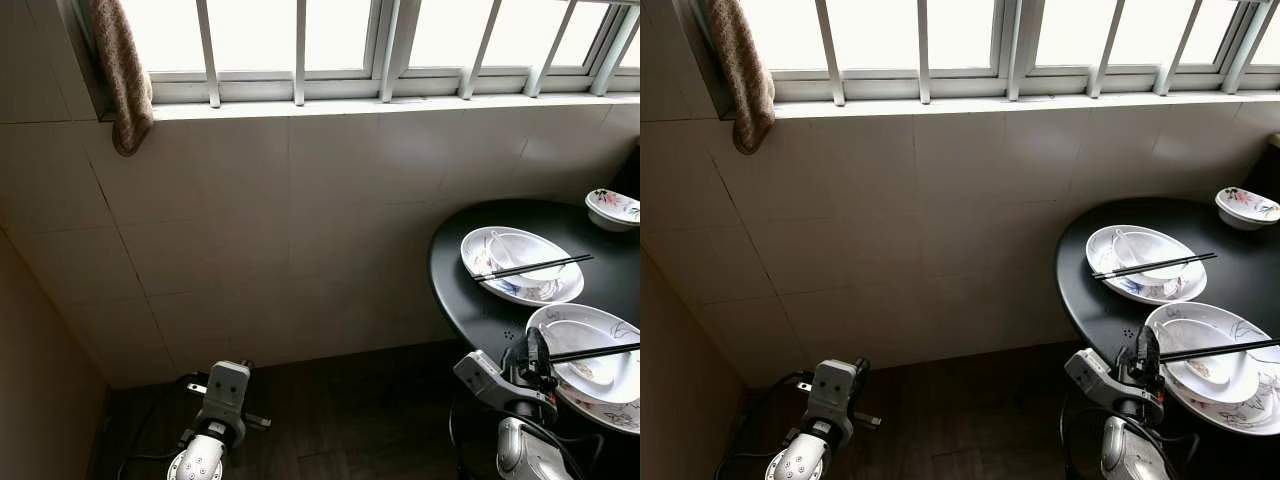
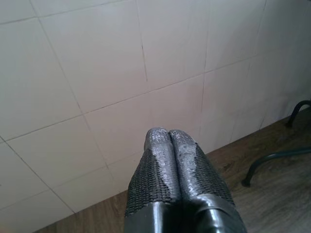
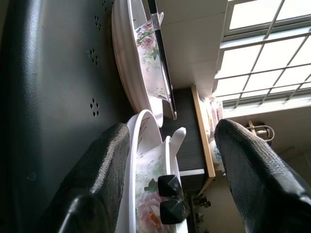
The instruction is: Kitchen organization
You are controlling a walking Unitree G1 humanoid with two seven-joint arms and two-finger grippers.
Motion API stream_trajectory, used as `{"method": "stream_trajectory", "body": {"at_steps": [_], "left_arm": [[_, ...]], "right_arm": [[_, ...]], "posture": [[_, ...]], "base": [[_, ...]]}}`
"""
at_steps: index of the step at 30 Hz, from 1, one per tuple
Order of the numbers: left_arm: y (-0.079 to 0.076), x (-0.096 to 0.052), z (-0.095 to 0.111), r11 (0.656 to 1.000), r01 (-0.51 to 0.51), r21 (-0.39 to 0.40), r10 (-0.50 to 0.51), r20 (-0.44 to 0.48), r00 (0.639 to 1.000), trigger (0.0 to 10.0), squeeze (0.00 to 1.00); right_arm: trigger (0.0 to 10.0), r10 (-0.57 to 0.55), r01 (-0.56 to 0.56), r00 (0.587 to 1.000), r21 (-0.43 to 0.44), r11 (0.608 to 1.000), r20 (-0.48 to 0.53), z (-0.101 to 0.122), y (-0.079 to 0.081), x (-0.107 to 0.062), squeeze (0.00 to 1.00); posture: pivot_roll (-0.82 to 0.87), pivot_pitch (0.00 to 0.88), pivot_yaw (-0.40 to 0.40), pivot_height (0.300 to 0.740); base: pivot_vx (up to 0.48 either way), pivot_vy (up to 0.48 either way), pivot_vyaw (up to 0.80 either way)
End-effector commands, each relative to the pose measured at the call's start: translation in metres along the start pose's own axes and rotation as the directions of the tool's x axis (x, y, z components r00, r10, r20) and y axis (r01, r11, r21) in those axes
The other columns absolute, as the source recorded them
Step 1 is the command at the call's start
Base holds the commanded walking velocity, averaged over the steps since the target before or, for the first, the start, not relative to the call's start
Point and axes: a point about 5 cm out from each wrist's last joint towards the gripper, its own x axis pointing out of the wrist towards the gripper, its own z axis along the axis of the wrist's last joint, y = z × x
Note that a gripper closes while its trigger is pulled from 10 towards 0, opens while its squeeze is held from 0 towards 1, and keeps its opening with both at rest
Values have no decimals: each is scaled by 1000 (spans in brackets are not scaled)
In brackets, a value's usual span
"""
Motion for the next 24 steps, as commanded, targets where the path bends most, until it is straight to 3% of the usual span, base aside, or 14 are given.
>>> {"method": "stream_trajectory", "body": {"at_steps": [1,8,9,12,13,15,16,18,20,22,24], "left_arm": [[0,1,1,1000,-5,-11,5,6,1000,10000,0],[0,1,0,1000,-5,-14,5,4,1000,10000,0],[1,1,0,1000,-5,-15,5,3,1000,10000,0],[0,2,0,1000,-5,-16,5,3,1000,10000,0],[0,2,0,1000,-5,-17,5,3,1000,10000,0],[1,2,0,1000,-4,-19,4,2,1000,10000,0],[1,2,0,1000,-4,-19,4,2,1000,10000,0],[1,2,-1,1000,-3,-21,3,2,1000,10000,0],[1,3,-1,1000,-3,-21,3,2,1000,10000,0],[1,3,-1,1000,-3,-22,3,2,1000,10000,0],[1,3,-1,1000,-2,-22,2,2,1000,10000,0]], "right_arm": [[10000,-16,16,1000,-13,1000,-9,-3,-5,3,0],[10000,-11,10,1000,-15,1000,-7,-3,-5,2,0],[8353,-10,9,1000,-20,1000,-6,-3,-5,2,0],[6706,-9,9,1000,-23,1000,-6,-3,-6,2,0],[4980,-8,8,1000,-22,1000,-7,-3,-6,2,0],[5059,-3,2,1000,-21,1000,-7,-3,-5,2,0],[6196,-1,1,1000,-21,1000,-7,-3,-5,2,0],[5373,0,0,1000,-24,1000,-8,-3,-5,2,0],[5373,1,-1,1000,-24,1000,-8,-3,-5,2,0],[6275,1,-2,1000,-25,1000,-10,-4,-5,1,0],[6275,4,-4,1000,-25,1000,-12,-5,-5,1,0]], "posture": [[-93,0,-40,740],[-94,0,-44,740],[-94,0,-44,740],[-95,0,-44,740],[-94,0,-44,740],[-95,0,-43,740],[-95,0,-43,740],[-93,0,-44,740],[-95,0,-44,740],[-95,0,-44,740],[-95,0,-45,740]], "base": [[0,0,0],[0,0,0],[0,0,0],[0,0,0],[0,0,0],[0,0,0],[0,0,0],[0,0,0],[0,0,0],[0,0,0],[0,0,0]]}}
